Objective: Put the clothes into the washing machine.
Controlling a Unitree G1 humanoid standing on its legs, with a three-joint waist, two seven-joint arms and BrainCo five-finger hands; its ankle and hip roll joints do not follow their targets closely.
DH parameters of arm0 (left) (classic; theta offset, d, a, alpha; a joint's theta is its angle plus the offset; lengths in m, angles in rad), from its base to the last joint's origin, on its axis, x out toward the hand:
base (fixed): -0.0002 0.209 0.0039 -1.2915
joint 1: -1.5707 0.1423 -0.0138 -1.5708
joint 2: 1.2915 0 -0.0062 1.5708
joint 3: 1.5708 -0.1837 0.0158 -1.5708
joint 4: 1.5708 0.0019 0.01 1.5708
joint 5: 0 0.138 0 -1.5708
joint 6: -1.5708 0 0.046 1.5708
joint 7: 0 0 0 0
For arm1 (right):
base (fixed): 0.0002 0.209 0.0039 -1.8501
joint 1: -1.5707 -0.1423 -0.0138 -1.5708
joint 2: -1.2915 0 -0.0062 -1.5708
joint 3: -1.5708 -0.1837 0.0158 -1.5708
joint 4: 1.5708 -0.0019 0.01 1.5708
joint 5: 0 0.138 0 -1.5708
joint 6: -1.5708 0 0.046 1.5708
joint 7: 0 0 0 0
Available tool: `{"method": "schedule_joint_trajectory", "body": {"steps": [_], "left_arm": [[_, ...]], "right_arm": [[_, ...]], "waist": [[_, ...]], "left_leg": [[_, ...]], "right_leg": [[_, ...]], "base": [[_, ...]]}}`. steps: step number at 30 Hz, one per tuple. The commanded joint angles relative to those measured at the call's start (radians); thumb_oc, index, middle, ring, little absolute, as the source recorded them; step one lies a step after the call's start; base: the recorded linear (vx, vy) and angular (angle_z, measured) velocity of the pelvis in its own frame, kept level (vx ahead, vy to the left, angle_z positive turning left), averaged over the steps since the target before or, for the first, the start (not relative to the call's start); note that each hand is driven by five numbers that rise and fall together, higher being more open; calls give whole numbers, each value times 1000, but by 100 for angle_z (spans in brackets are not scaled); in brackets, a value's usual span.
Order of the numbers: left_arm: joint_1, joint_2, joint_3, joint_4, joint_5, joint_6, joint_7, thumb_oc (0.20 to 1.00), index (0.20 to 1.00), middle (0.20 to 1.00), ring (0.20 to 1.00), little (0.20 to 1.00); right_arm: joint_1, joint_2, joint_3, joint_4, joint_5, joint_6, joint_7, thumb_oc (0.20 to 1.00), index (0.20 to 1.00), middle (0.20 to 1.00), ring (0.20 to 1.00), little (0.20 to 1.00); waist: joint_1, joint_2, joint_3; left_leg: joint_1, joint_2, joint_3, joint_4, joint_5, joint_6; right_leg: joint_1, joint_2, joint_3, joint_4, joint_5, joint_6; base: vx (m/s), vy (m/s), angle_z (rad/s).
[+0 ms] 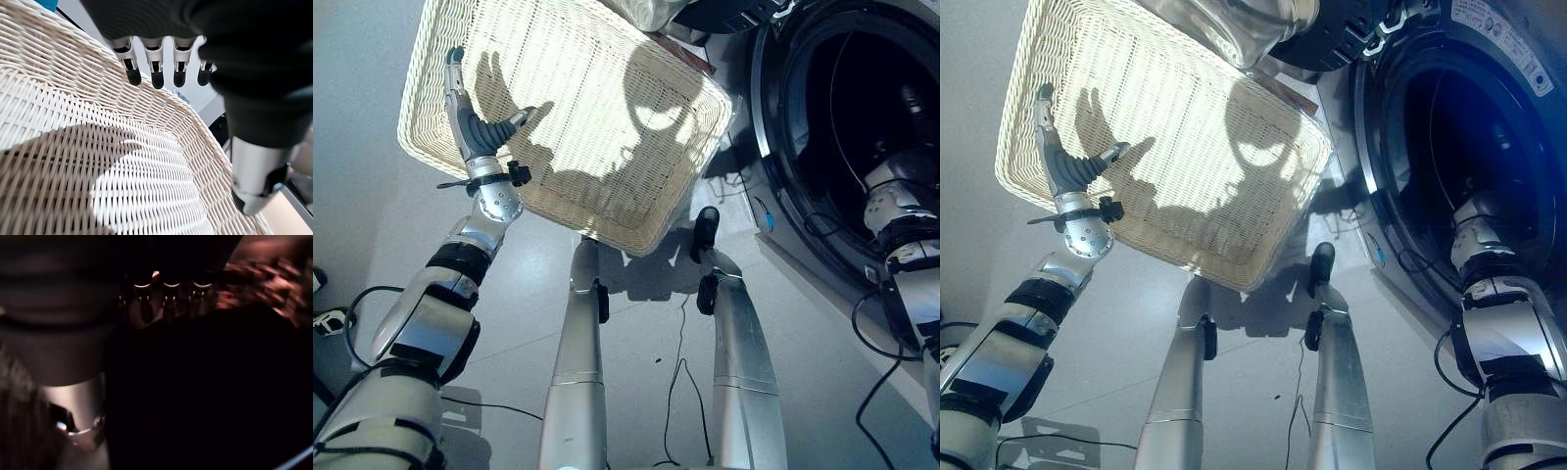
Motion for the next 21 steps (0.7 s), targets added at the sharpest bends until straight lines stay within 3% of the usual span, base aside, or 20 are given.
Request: {"method": "schedule_joint_trajectory", "body": {"steps": [1,9,21], "left_arm": [[-45,-15,38,0,7,-22,17,1000,1000,1000,1000,1000],[-43,-27,43,-20,44,-17,64,1000,1000,1000,1000,1000],[75,-64,102,-48,77,-8,63,1000,1000,1000,1000,1000]], "right_arm": [[9,-74,92,-92,-251,78,-71,1000,1000,1000,1000,1000],[112,-25,223,-343,-617,173,-132,1000,1000,1000,1000,1000],[339,37,233,-565,-835,72,-144,1000,1000,1000,1000,1000]], "waist": [[11,-14,-7],[-8,-12,-7],[-37,-24,-7]], "left_leg": [[24,-76,65,140,-177,63],[18,-74,86,138,-180,66],[67,-76,95,144,-192,71]], "right_leg": [[98,91,-56,-247,165,38],[82,93,-49,-232,146,39],[117,116,-19,-224,133,32]], "base": [[-33,9,0],[-18,21,0],[-5,16,0]]}}
